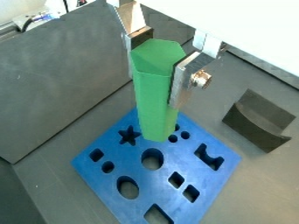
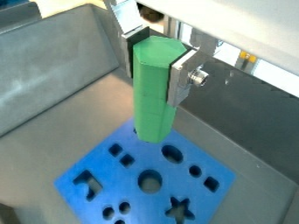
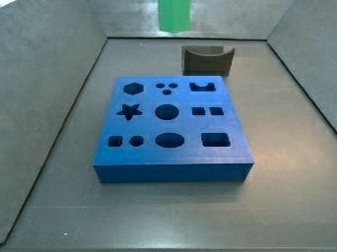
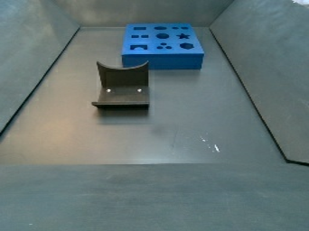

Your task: Insert the hexagon object.

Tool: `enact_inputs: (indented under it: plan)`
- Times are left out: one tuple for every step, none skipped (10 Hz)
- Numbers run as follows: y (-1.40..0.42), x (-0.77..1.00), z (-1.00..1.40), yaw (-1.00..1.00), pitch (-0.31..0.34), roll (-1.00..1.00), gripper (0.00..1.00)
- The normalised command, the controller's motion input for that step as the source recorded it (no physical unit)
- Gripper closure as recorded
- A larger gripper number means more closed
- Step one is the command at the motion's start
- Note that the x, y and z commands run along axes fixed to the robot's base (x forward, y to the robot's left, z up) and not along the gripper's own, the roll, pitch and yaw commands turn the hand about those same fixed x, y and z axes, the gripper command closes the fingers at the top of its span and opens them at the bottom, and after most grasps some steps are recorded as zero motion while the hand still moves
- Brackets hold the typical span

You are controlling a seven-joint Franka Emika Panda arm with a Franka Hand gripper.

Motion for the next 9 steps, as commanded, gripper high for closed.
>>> enact_inputs:
  plan:
    - [0.86,-0.67,-0.90,0.11,-0.113,-0.04,1.00]
    - [0.85,-0.66,-0.83,0.01,-0.107,-0.16,1.00]
    - [0.69,-0.57,-0.60,0.00,-0.154,-0.30,1.00]
    - [0.62,-0.47,-0.48,0.00,-0.176,-0.37,1.00]
    - [0.62,-0.29,-0.36,0.07,-0.217,-0.40,1.00]
    - [0.23,-0.09,-0.59,0.04,-0.167,-0.24,1.00]
    - [0.02,0.00,-0.68,0.00,-0.051,-0.05,1.00]
    - [0.00,0.00,-0.67,0.00,-0.029,0.00,1.00]
    - [0.00,-0.07,-0.49,0.00,-0.021,0.00,1.00]
